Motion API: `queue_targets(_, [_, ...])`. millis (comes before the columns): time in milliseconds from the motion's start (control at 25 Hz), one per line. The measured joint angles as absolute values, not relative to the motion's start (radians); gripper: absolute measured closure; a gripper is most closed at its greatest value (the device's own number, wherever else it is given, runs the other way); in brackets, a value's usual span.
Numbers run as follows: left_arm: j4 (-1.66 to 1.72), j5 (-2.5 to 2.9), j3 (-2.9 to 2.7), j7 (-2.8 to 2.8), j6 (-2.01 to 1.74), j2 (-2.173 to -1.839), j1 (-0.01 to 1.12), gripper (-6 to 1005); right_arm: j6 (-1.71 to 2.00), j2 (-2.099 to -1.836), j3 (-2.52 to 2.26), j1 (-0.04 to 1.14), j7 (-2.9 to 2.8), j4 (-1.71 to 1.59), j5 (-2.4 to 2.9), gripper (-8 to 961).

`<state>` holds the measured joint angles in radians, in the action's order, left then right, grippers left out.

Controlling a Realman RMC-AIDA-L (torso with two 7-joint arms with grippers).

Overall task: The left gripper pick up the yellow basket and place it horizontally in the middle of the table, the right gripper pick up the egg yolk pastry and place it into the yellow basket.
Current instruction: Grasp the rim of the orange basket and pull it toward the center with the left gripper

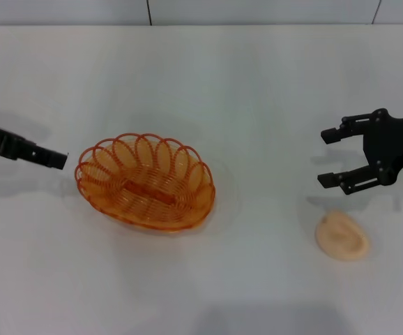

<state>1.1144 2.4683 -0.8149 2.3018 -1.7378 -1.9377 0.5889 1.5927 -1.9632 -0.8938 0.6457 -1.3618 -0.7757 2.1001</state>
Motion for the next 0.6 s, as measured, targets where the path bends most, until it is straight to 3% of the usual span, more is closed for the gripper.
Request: queue_targets(600, [0.916, 2.569, -0.824, 2.343, -1.562, -1.995, 0.695, 188, 1.589, -1.974, -0.896, 0.649, -1.339, -0.776, 2.100, 144])
